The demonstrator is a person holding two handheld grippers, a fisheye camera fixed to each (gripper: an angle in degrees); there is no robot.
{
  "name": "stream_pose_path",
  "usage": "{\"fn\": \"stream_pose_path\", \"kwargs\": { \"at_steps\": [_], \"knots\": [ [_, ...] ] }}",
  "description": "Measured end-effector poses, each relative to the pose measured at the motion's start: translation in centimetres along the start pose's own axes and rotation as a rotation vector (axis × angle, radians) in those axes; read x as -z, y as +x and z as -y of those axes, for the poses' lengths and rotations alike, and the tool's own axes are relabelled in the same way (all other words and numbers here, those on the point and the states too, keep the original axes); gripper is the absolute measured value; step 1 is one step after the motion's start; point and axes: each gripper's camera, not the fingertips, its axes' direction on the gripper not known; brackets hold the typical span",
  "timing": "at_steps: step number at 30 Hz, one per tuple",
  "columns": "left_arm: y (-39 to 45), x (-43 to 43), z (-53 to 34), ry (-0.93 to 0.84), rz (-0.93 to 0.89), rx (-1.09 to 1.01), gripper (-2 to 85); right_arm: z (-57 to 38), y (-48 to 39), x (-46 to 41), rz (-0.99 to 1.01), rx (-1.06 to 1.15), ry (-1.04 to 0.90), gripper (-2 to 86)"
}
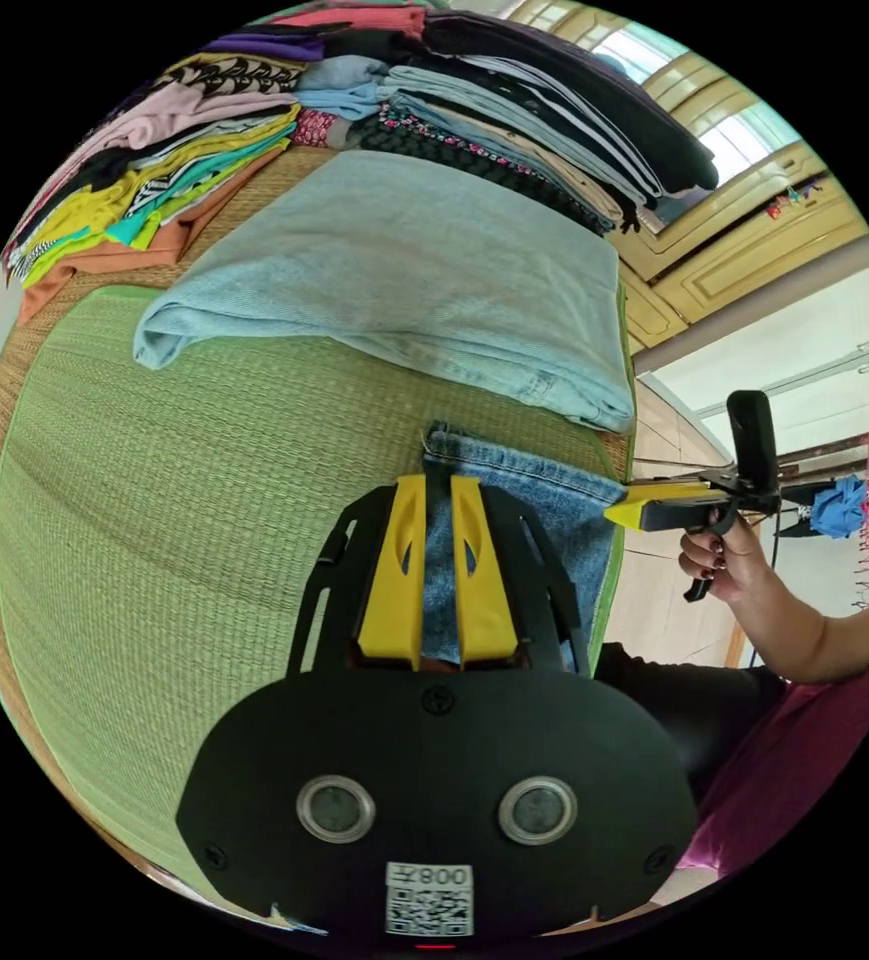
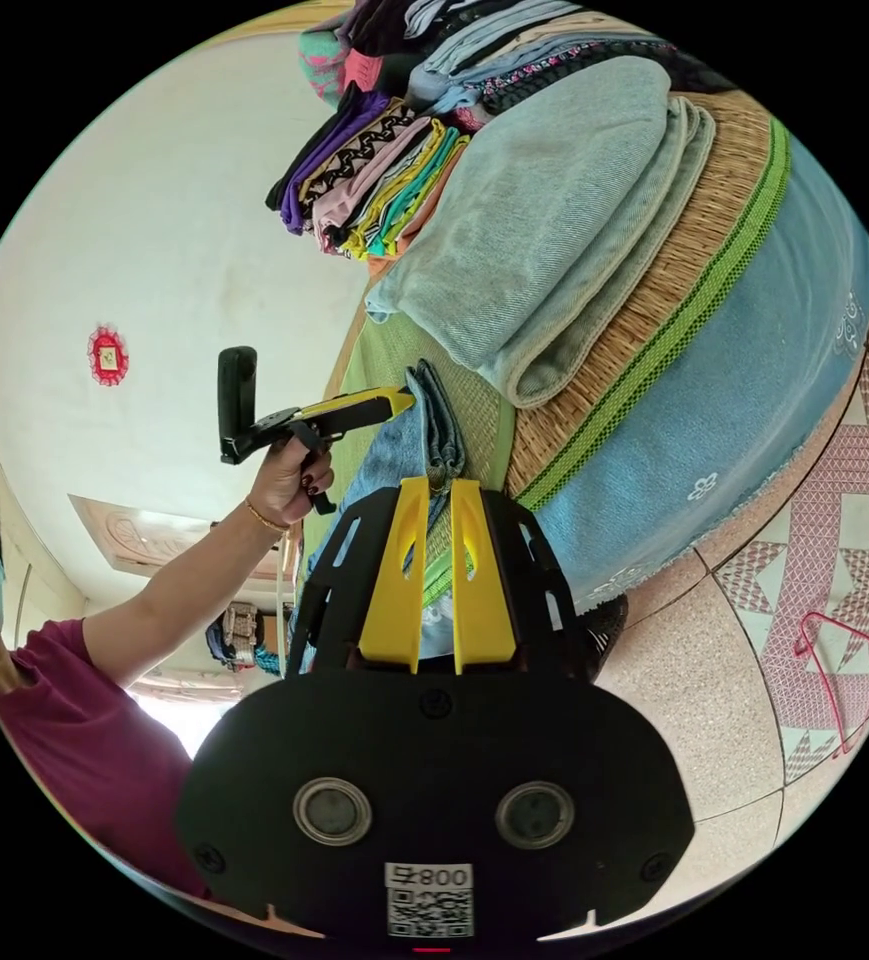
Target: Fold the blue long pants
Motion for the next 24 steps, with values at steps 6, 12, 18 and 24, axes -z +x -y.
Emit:
{"fn": "stream_pose_path", "kwargs": {
  "at_steps": [6,12,18,24],
  "knots": [
    [-3.0,0.1,-2.2,0.017,-0.039,-0.022,2.7,2.0,-4.0,3.2,-0.051,0.035,0.025,3.4],
    [-6.5,-1.6,-6.2,-0.006,-0.039,-0.012,2.0,4.3,-7.5,5.7,-0.067,0.028,0.018,3.3],
    [-10.6,0.8,-13.4,0.104,-0.114,-0.044,1.8,6.3,-14.5,9.4,-0.04,0.105,0.043,3.3],
    [-14.4,4.8,-23.4,0.223,-0.132,-0.106,1.9,8.4,-25.0,12.9,0.013,0.256,0.045,3.4]
  ]
}}
